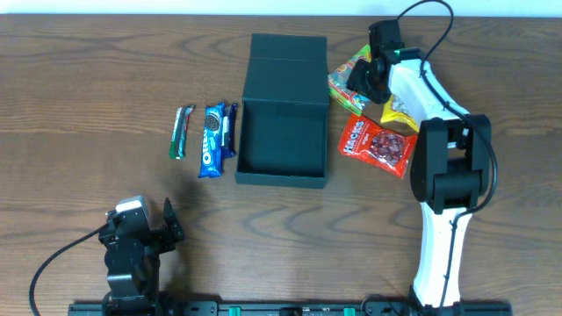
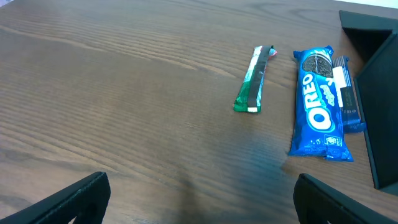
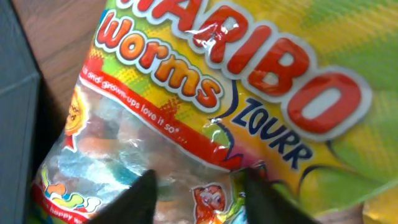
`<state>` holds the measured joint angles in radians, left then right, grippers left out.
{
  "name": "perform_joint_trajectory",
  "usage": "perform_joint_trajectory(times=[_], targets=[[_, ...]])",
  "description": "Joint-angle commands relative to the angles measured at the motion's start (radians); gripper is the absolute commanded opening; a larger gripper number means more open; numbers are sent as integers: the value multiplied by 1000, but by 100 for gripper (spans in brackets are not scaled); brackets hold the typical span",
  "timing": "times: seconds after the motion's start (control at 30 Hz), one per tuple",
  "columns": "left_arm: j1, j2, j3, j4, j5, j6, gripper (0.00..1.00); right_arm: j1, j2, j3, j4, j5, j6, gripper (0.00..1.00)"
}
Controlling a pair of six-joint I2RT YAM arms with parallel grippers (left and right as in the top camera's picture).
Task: Pack container
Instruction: 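Grasp the Haribo bag with the right gripper and lift it, then lower the Haribo bag into the green box and release it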
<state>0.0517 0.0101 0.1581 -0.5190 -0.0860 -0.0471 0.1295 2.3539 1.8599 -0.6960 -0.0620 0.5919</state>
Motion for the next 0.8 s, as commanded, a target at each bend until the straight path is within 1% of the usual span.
perform_joint_trajectory(times=[0.0,0.07,0.23,0.37,0.57,0.77], targets=[[6,-6,-16,0,-14,17,95,9,70,-13,-25,-24,-2,22],[6,-6,-16,0,-14,17,95,8,70,-13,-24,-24,-2,2],[6,-6,-16,0,-14,17,95,5,63,-10,-27,-47,-7,1],[6,-6,-16,0,-14,17,95,-5,6,1,-16,-127,-77,1],[6,-6,-16,0,-14,17,95,-4,-142,69,-13,-126,-232,2],[6,-6,-16,0,-14,17,95,17,-334,91,-35,-131,-325,1]])
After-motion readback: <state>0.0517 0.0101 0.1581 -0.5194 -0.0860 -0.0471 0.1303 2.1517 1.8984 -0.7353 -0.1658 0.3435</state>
